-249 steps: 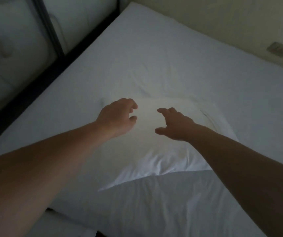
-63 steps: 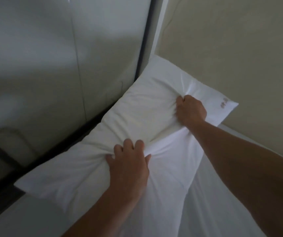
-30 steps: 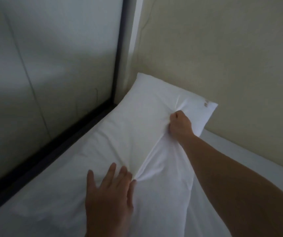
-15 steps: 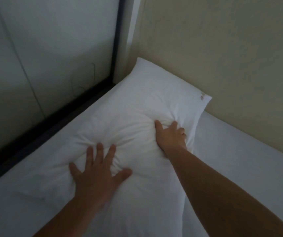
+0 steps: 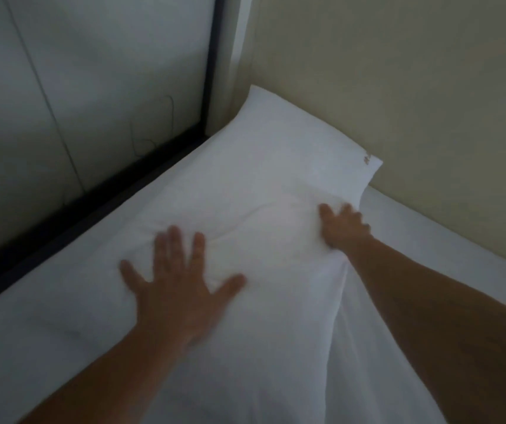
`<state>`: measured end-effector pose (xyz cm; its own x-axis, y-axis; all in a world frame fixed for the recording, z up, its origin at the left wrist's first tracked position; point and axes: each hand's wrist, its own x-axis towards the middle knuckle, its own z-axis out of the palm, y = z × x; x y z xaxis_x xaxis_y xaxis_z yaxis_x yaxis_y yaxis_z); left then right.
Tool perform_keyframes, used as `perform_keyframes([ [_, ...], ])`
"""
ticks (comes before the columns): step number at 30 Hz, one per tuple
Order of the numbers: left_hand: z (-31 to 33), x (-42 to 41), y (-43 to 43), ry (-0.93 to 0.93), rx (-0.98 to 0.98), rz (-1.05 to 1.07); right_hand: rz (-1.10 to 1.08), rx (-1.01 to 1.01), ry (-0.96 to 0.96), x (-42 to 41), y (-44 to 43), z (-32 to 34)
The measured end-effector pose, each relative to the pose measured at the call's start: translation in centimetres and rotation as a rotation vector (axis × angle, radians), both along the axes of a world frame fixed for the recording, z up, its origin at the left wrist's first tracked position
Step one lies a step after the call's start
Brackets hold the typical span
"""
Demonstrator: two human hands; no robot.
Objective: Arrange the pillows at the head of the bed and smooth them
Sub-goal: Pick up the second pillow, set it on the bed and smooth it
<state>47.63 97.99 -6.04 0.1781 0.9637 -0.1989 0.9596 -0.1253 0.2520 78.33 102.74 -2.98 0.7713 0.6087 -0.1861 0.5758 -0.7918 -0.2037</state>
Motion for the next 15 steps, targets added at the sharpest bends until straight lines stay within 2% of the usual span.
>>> perform_keyframes([
  [1, 0.4, -1.5, 1.0, -0.005, -0.01, 0.098, -0.073, 0.039, -0.006, 0.6, -0.1, 0.6],
  [3, 1.8, -3.3, 2.6, -0.025, 0.004, 0.218, 0.058, 0.2, -0.11, 0.0, 0.4, 1.4],
  [5, 3.2, -3.0, 2.7, -0.038, 0.132, 0.116, 0.384, 0.288, -0.06, -2.0, 1.7, 1.9],
  [6, 3.8, -2.1, 2.2, -0.03, 0.17, -0.001, 0.496, 0.251, -0.028, -3.3, 1.9, 1.6],
  [7, 4.3, -1.2, 1.5, -0.029, 0.175, -0.117, 0.517, 0.178, -0.011, -4.2, 1.9, 0.8],
  [8, 4.4, -0.4, 0.7, -0.035, 0.167, -0.201, 0.407, 0.118, 0.011, -4.2, 1.4, 0.2],
  [9, 4.4, 0.0, 0.1, -0.04, 0.155, -0.235, 0.197, 0.089, 0.041, -3.7, 0.8, 0.1],
  [10, 4.5, -0.1, -0.1, -0.046, 0.141, -0.221, -0.014, 0.089, 0.088, -3.2, 0.4, 0.3],
  [11, 4.7, -0.6, -0.1, -0.063, 0.126, -0.18, -0.124, 0.108, 0.106, -2.9, 0.0, 0.6],
  [12, 4.9, -1.2, 0.1, -0.087, 0.114, -0.141, -0.107, 0.148, 0.064, -2.9, -0.4, 0.8],
  [13, 5.2, -1.8, 0.3, -0.117, 0.114, -0.116, -0.001, 0.206, 0.003, -3.3, -0.5, 0.9],
  [15, 5.7, -2.5, 0.2, -0.185, 0.124, -0.096, 0.31, 0.282, -0.034, -6.1, -0.8, 0.9],
])
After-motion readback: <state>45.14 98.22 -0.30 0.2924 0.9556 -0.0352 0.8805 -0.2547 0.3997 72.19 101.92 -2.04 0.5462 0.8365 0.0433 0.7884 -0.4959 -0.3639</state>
